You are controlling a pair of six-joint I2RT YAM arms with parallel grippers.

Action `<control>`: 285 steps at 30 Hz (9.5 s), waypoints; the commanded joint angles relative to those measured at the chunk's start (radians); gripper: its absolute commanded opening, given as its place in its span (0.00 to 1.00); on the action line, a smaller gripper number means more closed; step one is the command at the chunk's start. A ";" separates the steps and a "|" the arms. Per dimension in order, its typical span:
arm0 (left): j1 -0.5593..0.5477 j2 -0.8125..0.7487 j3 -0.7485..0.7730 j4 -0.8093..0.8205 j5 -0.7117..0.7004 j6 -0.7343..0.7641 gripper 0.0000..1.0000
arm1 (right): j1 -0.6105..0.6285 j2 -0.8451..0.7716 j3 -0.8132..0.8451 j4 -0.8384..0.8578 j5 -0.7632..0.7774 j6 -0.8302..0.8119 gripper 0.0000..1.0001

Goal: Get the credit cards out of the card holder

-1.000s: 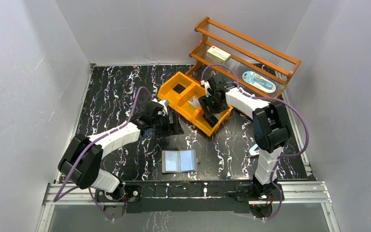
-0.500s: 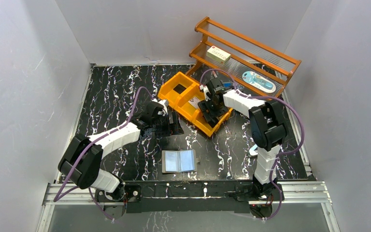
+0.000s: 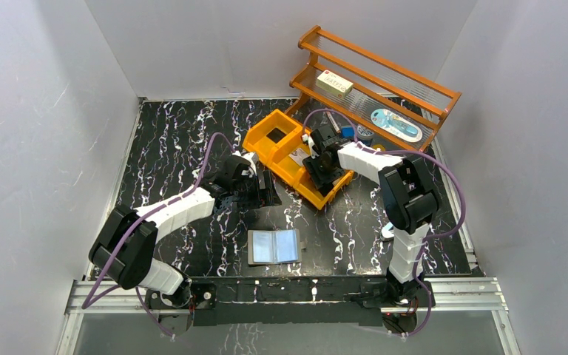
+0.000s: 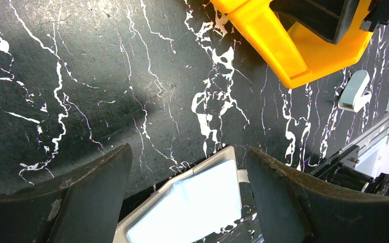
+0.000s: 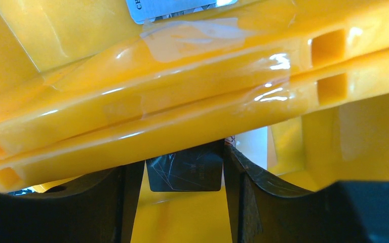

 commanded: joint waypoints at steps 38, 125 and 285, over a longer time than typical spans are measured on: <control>0.006 -0.035 0.056 -0.035 -0.003 0.021 0.82 | -0.049 -0.131 0.030 0.012 -0.153 0.074 0.51; -0.048 0.463 0.446 -0.029 0.068 -0.172 0.45 | -0.085 -0.146 -0.109 0.059 -0.598 -0.074 0.54; 0.192 0.089 0.243 0.276 0.492 -0.007 0.00 | -0.274 -0.444 -0.338 0.336 -1.158 0.273 0.11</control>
